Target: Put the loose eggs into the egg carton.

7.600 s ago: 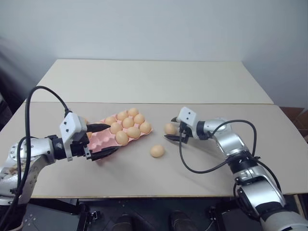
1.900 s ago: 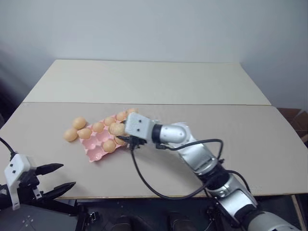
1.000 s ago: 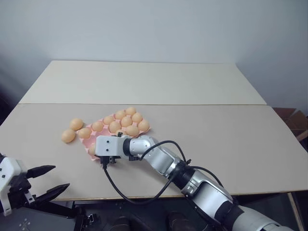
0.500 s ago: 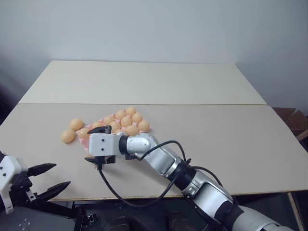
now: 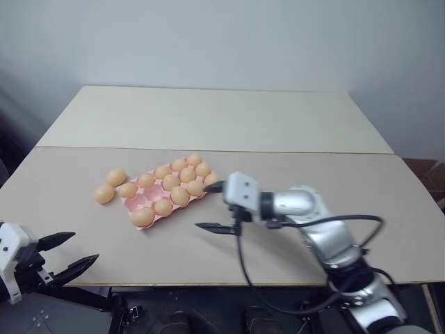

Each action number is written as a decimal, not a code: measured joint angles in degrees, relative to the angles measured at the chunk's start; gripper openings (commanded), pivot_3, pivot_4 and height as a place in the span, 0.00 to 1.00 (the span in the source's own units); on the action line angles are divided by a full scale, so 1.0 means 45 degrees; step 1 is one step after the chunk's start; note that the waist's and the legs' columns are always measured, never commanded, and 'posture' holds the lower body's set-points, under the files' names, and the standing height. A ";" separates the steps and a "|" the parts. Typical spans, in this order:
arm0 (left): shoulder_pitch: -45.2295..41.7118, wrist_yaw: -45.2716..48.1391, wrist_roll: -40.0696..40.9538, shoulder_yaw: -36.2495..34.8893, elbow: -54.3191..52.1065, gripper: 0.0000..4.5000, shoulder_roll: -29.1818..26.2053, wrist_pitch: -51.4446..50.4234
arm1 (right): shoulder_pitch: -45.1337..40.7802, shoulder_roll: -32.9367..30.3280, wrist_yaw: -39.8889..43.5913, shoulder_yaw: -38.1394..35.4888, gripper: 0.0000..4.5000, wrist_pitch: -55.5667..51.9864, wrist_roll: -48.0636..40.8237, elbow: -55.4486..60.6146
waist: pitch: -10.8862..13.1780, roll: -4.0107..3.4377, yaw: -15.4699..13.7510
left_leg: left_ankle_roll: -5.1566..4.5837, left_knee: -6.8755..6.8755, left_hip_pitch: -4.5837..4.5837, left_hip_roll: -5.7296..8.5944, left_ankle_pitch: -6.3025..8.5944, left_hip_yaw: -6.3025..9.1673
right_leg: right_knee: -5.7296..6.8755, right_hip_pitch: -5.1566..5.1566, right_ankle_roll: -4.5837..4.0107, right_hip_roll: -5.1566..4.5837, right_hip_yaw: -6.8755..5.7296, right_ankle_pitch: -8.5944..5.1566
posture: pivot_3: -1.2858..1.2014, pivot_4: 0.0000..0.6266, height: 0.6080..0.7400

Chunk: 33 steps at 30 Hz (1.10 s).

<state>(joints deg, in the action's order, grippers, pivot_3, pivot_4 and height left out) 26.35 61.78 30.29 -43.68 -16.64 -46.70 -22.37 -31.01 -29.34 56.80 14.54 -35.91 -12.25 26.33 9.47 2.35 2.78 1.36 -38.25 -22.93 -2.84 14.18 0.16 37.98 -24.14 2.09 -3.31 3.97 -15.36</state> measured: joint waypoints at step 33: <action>-0.6334 -0.3118 -0.2778 0.3268 0.6118 1.00 0.0606 0.3318 | 0.0778 -0.1265 -0.2439 -0.0877 1.00 -0.1844 -0.1576 0.1846 | -0.0008 0.0013 -0.0080 | -0.0001 -0.0003 -0.0012 0.0008 -0.0001 0.0003 | 0.0003 0.0000 0.0001 0.0000 0.0000 0.0000 | 0.52 0.24 1.00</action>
<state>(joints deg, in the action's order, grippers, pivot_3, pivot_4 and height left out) -2.15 47.75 17.79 -28.97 10.89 -43.97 -7.44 -27.50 -35.03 45.83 10.60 -44.20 -19.34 34.63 9.44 2.40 2.42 1.36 -38.26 -22.98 -2.80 14.18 0.18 38.00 -24.14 2.09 -3.31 3.97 -15.35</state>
